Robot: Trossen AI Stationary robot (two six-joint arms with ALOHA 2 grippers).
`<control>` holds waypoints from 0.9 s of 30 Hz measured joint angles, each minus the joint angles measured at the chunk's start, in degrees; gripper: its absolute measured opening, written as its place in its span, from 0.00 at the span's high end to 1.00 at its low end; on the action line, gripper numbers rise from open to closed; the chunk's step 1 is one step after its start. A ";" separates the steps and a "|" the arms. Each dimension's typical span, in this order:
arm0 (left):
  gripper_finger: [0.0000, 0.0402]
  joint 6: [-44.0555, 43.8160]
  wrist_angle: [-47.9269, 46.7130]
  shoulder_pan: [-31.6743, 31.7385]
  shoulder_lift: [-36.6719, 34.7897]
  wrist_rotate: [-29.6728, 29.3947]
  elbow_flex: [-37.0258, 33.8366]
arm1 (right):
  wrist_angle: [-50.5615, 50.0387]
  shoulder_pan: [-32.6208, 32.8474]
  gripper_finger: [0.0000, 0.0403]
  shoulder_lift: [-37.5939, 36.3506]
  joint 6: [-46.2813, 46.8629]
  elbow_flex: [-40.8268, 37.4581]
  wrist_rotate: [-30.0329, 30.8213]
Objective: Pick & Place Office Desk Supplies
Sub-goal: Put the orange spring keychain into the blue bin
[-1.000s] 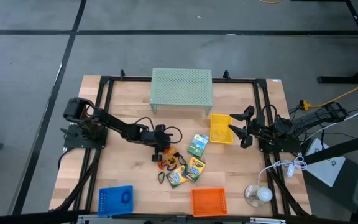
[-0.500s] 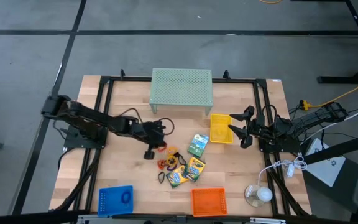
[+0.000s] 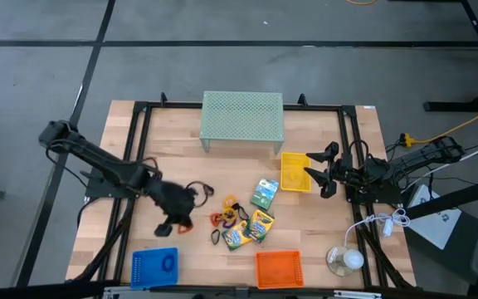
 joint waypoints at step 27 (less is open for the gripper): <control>0.92 -45.40 0.25 -36.68 14.41 -24.52 -0.07 | -0.58 0.02 0.37 0.00 6.11 0.00 1.94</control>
